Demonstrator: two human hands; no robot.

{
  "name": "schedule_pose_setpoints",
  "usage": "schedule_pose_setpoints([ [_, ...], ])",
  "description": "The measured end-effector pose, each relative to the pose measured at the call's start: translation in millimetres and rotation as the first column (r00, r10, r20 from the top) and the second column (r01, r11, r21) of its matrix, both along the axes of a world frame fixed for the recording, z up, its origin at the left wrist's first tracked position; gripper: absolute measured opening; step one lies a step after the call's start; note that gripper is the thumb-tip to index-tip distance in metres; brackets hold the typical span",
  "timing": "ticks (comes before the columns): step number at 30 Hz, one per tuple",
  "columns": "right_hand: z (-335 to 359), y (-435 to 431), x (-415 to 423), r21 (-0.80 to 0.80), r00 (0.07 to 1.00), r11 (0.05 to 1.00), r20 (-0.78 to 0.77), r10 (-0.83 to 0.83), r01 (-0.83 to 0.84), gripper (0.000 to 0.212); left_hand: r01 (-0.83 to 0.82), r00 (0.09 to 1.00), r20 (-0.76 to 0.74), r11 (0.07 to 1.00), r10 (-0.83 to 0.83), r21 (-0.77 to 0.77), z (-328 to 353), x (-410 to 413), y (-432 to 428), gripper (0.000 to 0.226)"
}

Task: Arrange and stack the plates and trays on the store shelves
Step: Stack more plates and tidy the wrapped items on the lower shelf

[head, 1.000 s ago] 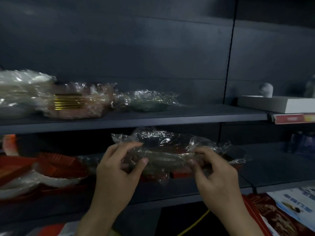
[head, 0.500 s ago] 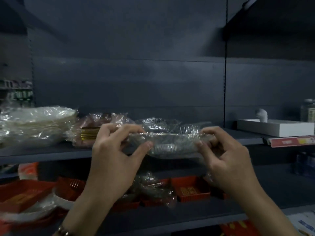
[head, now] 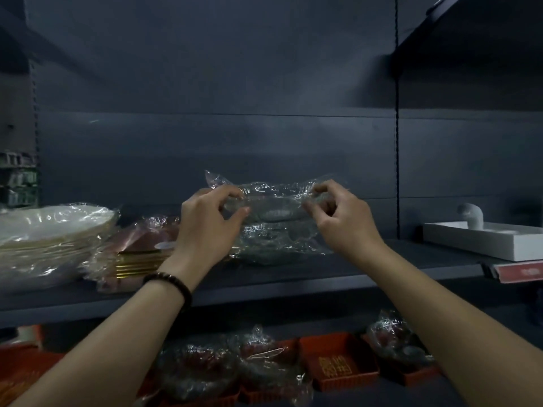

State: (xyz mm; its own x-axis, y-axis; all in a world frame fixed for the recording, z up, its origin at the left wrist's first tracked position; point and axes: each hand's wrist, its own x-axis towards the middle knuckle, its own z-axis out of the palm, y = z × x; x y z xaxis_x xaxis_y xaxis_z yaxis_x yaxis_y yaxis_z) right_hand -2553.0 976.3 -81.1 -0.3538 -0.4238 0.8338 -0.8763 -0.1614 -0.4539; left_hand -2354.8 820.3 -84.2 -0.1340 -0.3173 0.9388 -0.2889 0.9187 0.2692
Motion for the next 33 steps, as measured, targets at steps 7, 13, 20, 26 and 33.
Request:
schedule_pose_setpoints([
  [7,-12.5,-69.2,-44.9,0.055,0.998,0.997,0.025,-0.056,0.054,0.025,-0.080,0.996,0.048,0.995,0.077,0.058,-21.5,-43.0,-45.1,0.017],
  [13,-35.4,-98.3,-71.1,0.200,0.994,0.975,0.044,-0.102,0.092,0.028,-0.112,0.968,0.245,0.959,0.046,0.262,-44.2,-63.7,-61.7,0.012],
  [20,-67.1,-104.4,-82.1,0.287,0.974,0.933,-0.137,-0.182,0.215,0.030,-0.142,0.930,0.366,0.960,0.046,0.241,-61.6,-68.6,-65.1,0.011],
  [26,-72.5,-100.6,-77.3,0.483,0.970,0.842,-0.153,-0.188,0.240,0.032,-0.229,0.877,0.468,0.950,0.108,0.211,-81.5,-72.9,-65.2,0.029],
  [33,-71.5,-78.0,-81.5,0.492,0.994,0.864,-0.041,-0.099,0.106,0.044,-0.173,0.912,0.409,0.930,0.027,0.325,-72.5,-68.0,-40.9,0.030],
])
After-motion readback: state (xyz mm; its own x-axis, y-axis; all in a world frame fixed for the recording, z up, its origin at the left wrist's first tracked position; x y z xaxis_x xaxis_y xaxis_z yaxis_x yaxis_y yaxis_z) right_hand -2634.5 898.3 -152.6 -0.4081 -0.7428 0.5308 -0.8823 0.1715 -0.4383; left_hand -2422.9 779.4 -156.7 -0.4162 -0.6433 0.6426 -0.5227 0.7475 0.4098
